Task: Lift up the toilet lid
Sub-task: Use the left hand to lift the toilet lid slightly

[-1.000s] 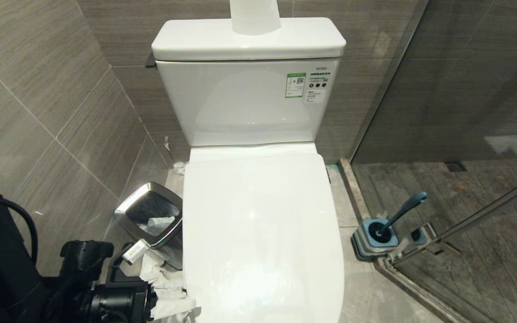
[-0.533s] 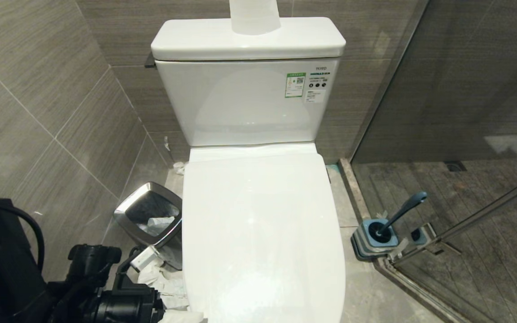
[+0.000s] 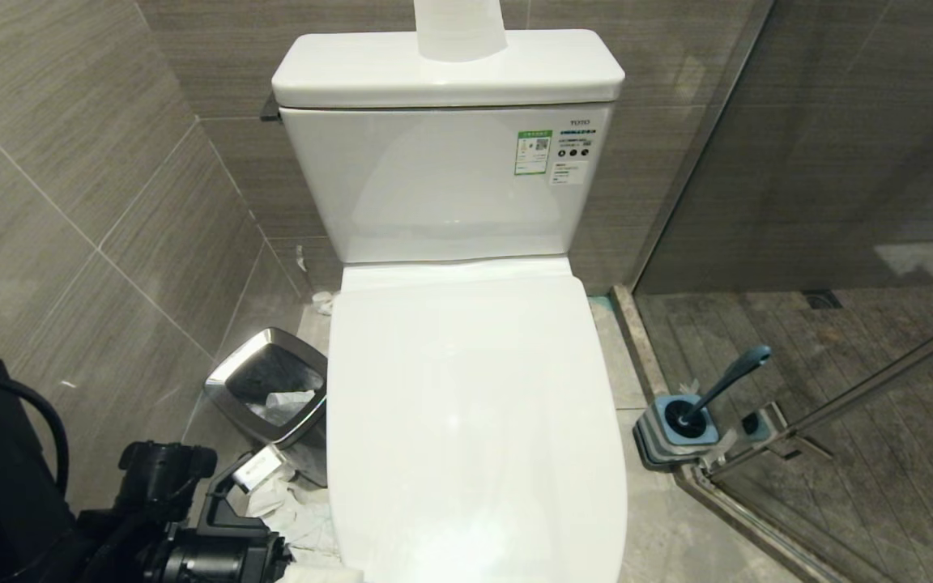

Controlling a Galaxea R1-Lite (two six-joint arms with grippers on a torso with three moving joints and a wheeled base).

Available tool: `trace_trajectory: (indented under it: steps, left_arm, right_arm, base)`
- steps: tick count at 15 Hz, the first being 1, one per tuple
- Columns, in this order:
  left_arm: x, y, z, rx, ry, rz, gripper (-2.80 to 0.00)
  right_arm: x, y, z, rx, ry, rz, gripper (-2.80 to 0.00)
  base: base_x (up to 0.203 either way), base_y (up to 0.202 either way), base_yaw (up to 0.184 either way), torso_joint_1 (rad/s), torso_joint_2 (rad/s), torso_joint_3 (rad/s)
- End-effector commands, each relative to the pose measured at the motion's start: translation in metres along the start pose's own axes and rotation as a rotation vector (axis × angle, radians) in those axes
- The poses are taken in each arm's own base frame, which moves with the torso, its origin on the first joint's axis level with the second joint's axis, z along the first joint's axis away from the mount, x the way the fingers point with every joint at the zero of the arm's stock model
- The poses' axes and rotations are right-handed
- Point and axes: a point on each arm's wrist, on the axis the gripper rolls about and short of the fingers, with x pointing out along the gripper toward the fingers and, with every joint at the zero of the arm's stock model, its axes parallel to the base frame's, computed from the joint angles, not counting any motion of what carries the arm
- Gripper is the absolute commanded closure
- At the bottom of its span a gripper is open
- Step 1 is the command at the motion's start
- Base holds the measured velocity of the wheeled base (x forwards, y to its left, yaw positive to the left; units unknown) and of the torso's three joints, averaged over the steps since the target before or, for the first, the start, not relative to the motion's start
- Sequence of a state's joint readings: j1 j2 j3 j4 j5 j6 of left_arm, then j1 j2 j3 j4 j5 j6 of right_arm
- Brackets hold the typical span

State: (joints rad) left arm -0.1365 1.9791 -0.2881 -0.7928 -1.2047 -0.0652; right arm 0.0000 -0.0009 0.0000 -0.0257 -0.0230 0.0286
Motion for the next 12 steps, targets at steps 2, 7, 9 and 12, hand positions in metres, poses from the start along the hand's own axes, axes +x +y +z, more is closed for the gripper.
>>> trace_trajectory:
  steps: [2, 7, 9, 12]
  left_arm:
    - [-0.004, -0.006, 0.006, 0.027, -0.022, -0.016, -2.80]
    - [-0.010, -0.008, 0.008, 0.039, -0.042, -0.036, -2.80]
    - [-0.013, -0.012, 0.011, 0.046, -0.053, -0.033, -2.80]
    - [-0.016, -0.022, 0.016, 0.021, -0.068, -0.038, -2.80]
  right_arm:
    - [0.001, 0.000, -0.003, 0.000, 0.011, 0.000, 0.00]
    - [0.001, 0.000, -0.003, 0.000, 0.011, 0.000, 0.00]
    - [0.001, 0.000, -0.003, 0.000, 0.011, 0.000, 0.00]
    - [0.001, 0.000, -0.003, 0.000, 0.011, 0.000, 0.00]
  base:
    - [0.000, 0.000, 0.000, 0.000, 0.00, 0.000]
    - [0.000, 0.000, 0.000, 0.000, 0.00, 0.000]
    - [0.000, 0.000, 0.000, 0.000, 0.00, 0.000]
    - [0.000, 0.000, 0.000, 0.000, 0.00, 0.000]
